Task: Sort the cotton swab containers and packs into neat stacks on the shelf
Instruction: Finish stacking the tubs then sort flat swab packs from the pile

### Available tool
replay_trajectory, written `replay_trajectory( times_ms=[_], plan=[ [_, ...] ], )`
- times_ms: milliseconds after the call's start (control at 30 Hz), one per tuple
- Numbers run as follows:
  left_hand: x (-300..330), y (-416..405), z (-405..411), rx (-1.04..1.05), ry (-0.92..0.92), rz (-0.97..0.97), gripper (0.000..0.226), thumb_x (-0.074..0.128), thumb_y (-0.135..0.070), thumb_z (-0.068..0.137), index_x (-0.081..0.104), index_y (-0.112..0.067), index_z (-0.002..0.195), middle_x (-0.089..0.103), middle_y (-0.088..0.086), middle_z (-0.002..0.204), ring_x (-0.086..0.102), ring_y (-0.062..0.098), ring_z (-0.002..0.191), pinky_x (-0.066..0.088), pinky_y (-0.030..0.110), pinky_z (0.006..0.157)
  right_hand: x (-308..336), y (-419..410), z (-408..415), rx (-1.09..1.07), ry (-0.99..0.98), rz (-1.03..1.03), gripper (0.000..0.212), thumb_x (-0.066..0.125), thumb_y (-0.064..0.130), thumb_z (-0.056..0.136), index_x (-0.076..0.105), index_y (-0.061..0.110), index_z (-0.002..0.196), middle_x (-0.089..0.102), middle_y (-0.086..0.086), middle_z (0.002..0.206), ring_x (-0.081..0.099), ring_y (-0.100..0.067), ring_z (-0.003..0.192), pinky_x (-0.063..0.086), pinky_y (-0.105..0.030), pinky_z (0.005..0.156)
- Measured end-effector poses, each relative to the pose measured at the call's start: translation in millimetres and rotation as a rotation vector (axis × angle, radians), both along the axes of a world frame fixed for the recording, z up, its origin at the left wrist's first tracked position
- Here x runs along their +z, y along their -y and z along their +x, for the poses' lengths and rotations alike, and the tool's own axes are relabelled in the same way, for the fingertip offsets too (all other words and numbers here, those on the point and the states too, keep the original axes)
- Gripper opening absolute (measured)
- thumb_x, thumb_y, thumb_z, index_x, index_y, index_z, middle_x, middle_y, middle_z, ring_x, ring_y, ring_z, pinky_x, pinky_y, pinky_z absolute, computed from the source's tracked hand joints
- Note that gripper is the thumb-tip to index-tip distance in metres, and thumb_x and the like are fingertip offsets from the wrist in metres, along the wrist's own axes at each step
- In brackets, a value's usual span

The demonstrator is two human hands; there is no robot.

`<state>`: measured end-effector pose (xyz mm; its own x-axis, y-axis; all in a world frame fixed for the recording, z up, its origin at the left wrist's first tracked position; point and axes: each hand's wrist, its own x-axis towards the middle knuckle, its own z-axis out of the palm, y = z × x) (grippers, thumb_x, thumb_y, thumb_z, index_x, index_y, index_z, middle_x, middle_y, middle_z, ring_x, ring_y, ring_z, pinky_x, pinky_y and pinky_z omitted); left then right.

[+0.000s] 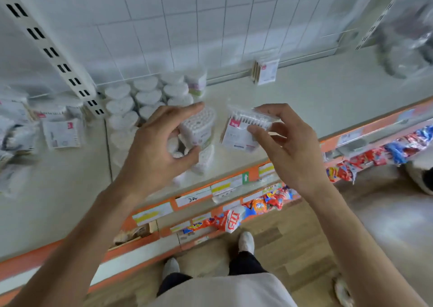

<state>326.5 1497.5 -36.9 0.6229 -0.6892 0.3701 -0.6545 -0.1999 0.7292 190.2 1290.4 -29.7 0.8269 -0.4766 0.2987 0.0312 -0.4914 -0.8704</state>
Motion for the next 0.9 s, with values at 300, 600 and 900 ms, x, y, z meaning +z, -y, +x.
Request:
replay_trajectory(
  times_ms=[300, 600, 900],
  plan=[
    [-9, 117, -22, 0.118, 0.106, 0.041, 0.066, 0.073, -0.013, 0.077, 0.056, -0.021, 0.14, 0.054, 0.0, 0.119, 0.058, 0.009, 0.11, 0.053, 0.034, 0.098, -13, 151, 17, 0.072, -0.004, -0.163, 0.019, 0.069, 0.019, 0.095, 0.066, 0.018, 0.113, 0.069, 0.005, 0.101, 0.067, -0.009, 0.087, 0.053, -0.015, 0.073],
    [-28, 163, -25, 0.211, 0.043, 0.056, 0.068, 0.071, -0.014, 0.076, 0.055, -0.018, 0.141, 0.054, 0.004, 0.121, 0.058, 0.014, 0.115, 0.054, 0.037, 0.097, -56, 233, 76, 0.134, -0.116, -0.287, 0.023, 0.07, 0.016, 0.094, 0.069, 0.017, 0.116, 0.06, -0.003, 0.116, 0.064, -0.012, 0.091, 0.05, -0.007, 0.076],
    [-35, 178, -31, 0.279, -0.008, 0.081, 0.069, 0.071, -0.018, 0.076, 0.052, -0.022, 0.143, 0.053, 0.003, 0.124, 0.056, 0.014, 0.118, 0.054, 0.034, 0.098, -81, 288, 161, 0.129, -0.2, -0.422, 0.024, 0.063, 0.016, 0.097, 0.067, 0.019, 0.12, 0.055, -0.008, 0.122, 0.068, -0.018, 0.085, 0.056, -0.028, 0.084]
  ],
)
